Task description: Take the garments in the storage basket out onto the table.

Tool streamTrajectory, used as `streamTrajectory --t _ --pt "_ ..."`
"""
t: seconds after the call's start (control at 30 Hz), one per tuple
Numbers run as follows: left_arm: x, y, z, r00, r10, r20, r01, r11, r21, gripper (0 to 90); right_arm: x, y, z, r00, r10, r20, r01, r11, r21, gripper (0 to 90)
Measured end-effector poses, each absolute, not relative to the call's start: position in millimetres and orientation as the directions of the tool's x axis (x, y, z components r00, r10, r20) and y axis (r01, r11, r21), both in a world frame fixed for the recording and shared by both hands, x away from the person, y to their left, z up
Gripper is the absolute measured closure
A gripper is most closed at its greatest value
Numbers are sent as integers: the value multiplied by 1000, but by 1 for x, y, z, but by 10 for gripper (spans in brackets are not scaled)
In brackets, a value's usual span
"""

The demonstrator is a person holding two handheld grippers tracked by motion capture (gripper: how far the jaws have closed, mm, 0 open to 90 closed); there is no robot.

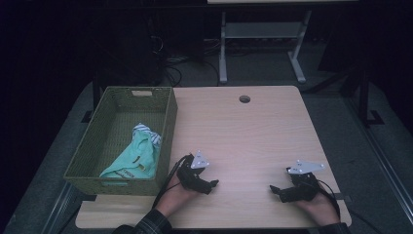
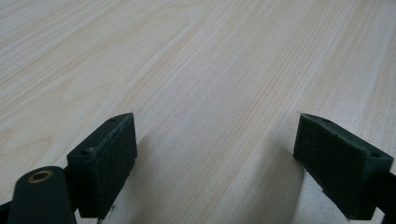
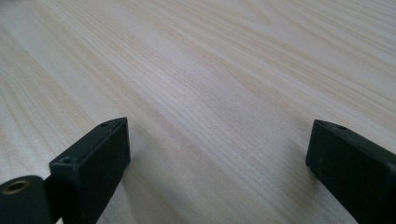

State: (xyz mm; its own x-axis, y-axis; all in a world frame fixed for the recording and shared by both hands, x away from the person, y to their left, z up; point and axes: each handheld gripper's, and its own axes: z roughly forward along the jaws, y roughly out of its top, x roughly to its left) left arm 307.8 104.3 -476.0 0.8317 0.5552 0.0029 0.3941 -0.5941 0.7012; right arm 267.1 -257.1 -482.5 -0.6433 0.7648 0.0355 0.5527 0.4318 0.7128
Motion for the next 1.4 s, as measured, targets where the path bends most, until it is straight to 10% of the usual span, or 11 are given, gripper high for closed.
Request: streamTrajectory --t 1.4 --pt "318 103 -461 834 552 -10 415 -615 670 132 267 -257 -482 -635 771 44 564 424 709 54"
